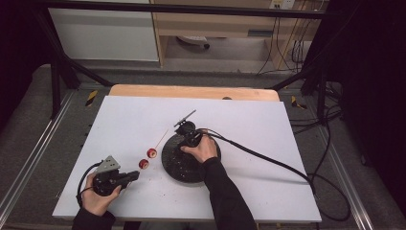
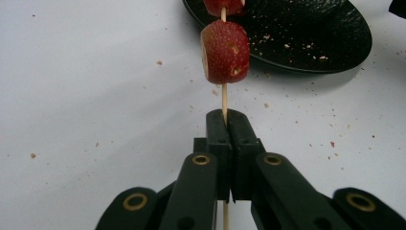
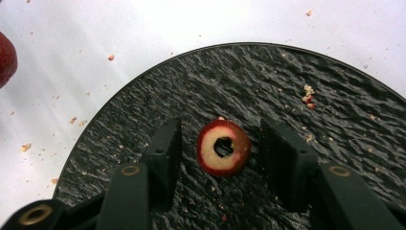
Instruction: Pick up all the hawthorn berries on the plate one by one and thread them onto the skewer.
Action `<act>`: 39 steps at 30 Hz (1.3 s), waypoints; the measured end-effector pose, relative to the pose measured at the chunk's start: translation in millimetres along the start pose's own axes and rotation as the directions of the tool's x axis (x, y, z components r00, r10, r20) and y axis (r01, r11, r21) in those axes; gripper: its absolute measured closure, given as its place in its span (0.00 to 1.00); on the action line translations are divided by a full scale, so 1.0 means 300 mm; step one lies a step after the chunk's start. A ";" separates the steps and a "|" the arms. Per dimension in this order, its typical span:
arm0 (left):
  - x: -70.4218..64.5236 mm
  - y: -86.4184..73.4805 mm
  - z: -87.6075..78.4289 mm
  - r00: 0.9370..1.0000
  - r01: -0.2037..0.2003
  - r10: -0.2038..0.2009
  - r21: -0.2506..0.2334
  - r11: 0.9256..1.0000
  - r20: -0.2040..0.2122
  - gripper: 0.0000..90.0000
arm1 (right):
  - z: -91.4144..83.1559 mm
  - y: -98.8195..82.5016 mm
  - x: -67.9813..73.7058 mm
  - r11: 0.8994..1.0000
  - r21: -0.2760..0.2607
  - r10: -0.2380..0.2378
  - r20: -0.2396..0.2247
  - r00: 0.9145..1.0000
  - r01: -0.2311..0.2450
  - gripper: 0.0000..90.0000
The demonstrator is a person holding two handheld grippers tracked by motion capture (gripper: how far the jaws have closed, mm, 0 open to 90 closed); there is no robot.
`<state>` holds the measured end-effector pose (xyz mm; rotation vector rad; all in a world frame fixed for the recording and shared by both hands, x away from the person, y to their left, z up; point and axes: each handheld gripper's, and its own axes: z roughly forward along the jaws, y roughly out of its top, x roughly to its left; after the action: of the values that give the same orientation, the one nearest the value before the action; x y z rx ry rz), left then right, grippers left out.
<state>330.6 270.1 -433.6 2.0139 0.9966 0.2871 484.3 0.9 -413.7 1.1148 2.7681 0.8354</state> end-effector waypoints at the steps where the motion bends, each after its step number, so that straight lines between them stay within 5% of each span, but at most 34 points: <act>1: 0.000 0.000 0.000 1.000 0.000 0.000 0.000 1.000 -0.001 0.98 | 0.002 0.000 -0.001 1.000 0.002 -0.001 -0.001 1.000 0.001 0.60; 10: -0.002 0.000 -0.001 1.000 -0.007 0.007 0.000 1.000 -0.002 0.98 | 0.009 0.000 -0.007 1.000 0.012 0.000 0.003 1.000 0.000 0.69; 27: -0.003 0.000 -0.001 1.000 -0.011 0.011 -0.002 1.000 -0.005 0.98 | 0.006 0.003 -0.011 0.999 0.037 0.017 -0.006 1.000 -0.017 0.70; 39: -0.013 0.002 -0.002 1.000 -0.017 0.017 -0.011 1.000 -0.008 0.98 | -0.072 0.002 -0.001 0.999 -0.004 0.035 -0.001 0.999 -0.035 0.70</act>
<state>328.1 267.5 -432.3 2.0135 0.9815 0.3093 480.1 -9.1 -394.9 1.1664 2.7544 0.8452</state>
